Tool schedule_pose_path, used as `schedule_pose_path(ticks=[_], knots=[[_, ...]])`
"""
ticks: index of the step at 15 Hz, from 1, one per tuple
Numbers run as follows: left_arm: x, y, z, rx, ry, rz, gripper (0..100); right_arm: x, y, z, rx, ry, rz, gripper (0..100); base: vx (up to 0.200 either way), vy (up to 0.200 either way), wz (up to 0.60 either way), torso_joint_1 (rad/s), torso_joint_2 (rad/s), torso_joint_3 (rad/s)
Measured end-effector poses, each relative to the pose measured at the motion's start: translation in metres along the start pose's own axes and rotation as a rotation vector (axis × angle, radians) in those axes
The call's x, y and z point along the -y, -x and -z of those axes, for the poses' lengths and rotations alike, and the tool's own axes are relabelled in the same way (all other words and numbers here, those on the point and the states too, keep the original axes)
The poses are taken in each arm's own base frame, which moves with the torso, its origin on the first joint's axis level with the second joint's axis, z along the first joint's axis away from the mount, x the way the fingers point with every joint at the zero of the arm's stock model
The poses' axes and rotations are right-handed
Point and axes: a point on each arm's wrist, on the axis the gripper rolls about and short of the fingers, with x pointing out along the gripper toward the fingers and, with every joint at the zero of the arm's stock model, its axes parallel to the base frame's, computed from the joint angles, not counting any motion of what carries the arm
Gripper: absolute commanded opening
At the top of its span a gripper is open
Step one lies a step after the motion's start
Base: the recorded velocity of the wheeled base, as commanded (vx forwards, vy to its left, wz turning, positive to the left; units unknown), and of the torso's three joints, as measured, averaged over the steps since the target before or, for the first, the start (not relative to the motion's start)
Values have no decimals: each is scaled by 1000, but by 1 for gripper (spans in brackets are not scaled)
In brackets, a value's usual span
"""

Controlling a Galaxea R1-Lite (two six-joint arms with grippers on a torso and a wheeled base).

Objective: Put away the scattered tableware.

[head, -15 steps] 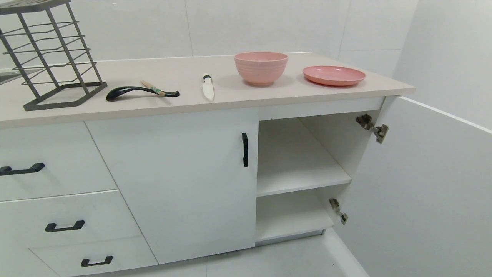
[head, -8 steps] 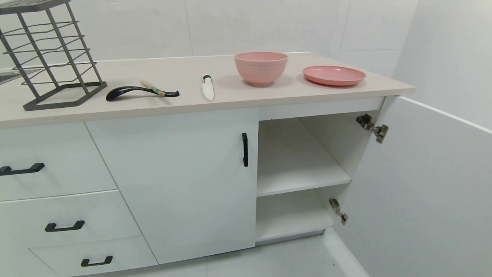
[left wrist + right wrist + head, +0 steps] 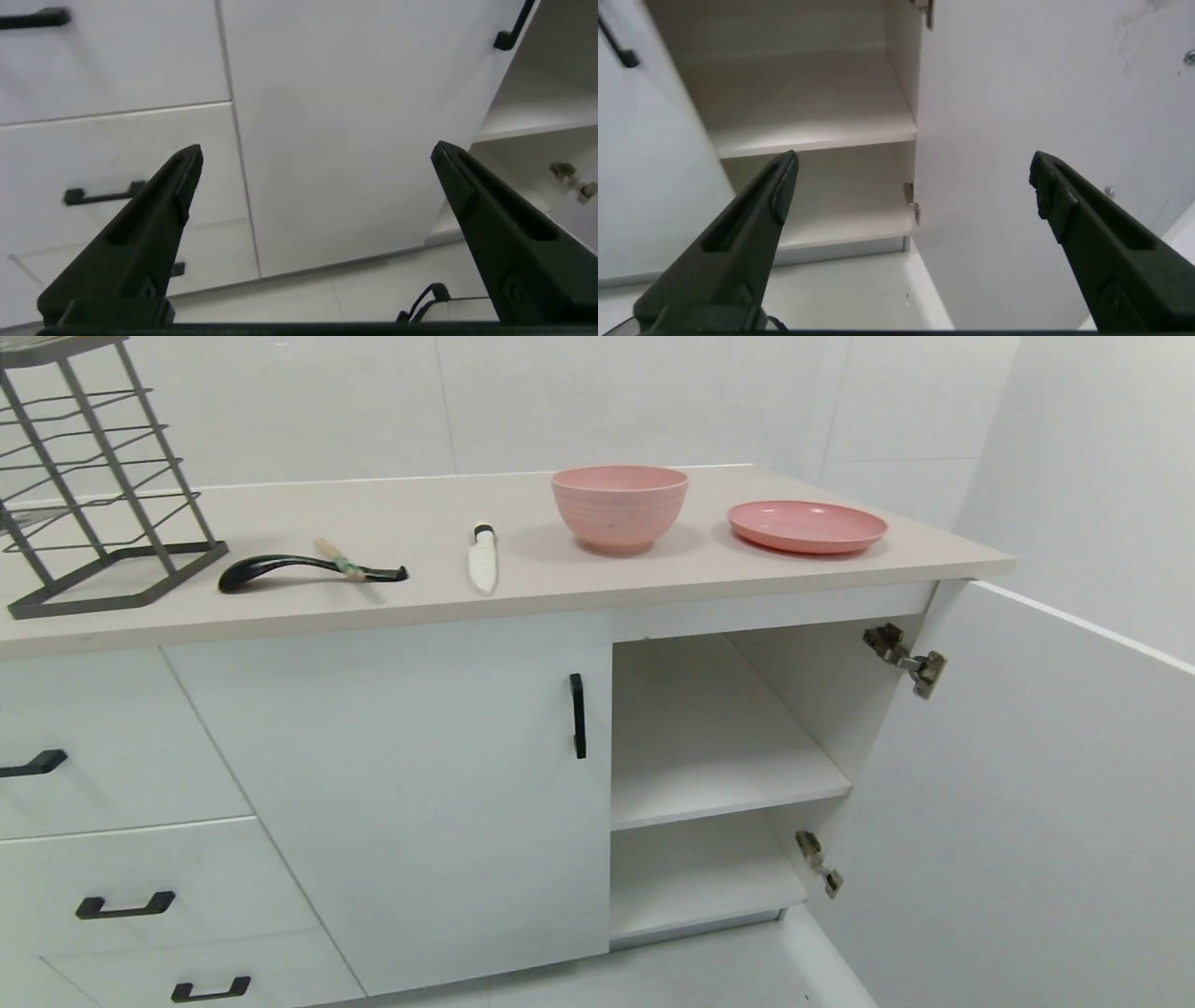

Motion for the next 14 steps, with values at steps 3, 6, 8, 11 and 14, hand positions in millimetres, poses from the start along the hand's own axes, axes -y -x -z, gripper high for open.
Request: schedule_pose_path(ticks=[3, 6, 8, 11, 14], knots=[[0, 0, 0, -1, 0, 0, 100, 0, 0, 0, 1, 0, 0, 100, 133, 0, 0, 2, 5, -3], [0, 0, 0, -1, -1, -2, 100, 0, 0, 0, 0, 0, 0, 100, 67, 67, 0, 2, 4, -1], [0, 0, 0, 0, -1, -2, 100, 0, 0, 0, 0, 0, 0, 100, 200, 200, 0, -5, 2, 12], [0, 0, 0, -1, -1, 1, 100, 0, 0, 0, -1, 0, 1, 100, 0, 0, 0, 0, 0, 0], [0, 0, 0, 0, -1, -2, 100, 0, 0, 0, -1, 0, 0, 100, 0, 0, 0, 0, 0, 0]])
